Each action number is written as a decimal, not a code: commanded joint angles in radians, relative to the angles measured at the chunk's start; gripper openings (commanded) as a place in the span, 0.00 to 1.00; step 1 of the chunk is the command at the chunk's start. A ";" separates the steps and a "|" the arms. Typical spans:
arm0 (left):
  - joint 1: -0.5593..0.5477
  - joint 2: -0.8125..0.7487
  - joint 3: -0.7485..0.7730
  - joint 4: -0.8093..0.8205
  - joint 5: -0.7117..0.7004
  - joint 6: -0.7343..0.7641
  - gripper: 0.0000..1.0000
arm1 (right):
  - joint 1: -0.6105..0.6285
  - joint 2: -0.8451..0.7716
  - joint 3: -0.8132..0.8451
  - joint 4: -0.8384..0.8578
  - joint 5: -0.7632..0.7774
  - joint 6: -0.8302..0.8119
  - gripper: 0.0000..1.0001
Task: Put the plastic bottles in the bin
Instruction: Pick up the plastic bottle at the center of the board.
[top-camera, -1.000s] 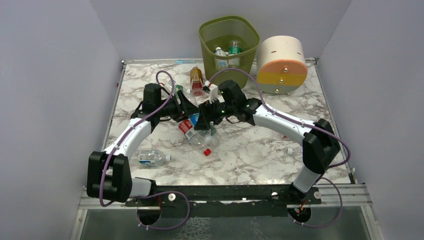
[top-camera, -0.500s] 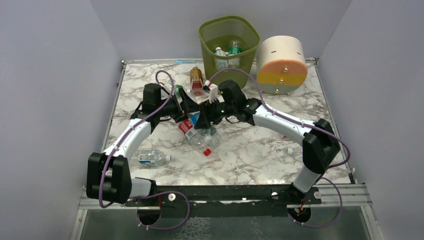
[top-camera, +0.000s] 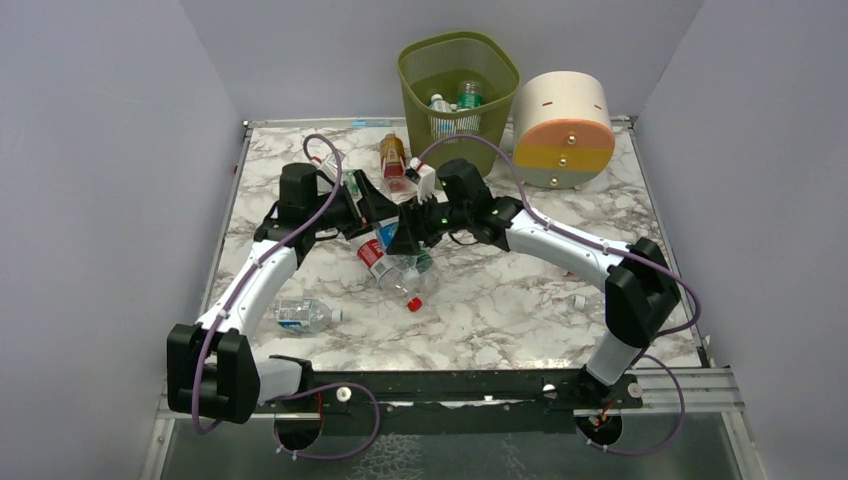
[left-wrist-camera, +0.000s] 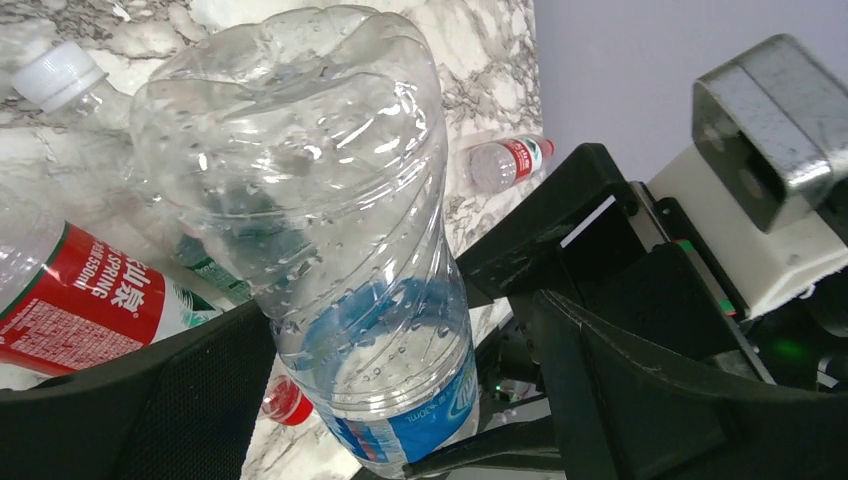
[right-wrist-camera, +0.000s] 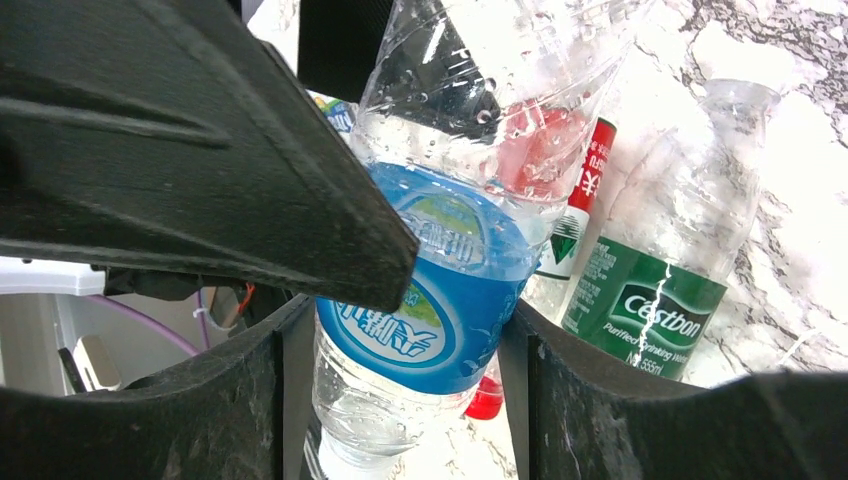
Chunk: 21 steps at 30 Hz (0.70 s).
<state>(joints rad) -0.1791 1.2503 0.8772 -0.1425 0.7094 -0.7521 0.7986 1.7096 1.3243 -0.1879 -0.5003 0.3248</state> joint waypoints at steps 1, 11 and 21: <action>-0.005 -0.054 0.068 -0.024 -0.058 0.046 0.99 | 0.007 -0.009 0.016 0.018 0.034 0.026 0.62; -0.004 -0.054 0.049 -0.049 -0.104 0.068 0.99 | 0.005 -0.051 0.018 0.039 0.074 0.079 0.61; -0.001 -0.161 0.046 -0.070 -0.218 0.086 0.99 | 0.005 -0.032 0.096 -0.075 0.197 0.092 0.59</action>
<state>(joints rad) -0.1791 1.1511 0.8913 -0.1860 0.5911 -0.7029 0.7986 1.6962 1.3724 -0.2081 -0.3836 0.4118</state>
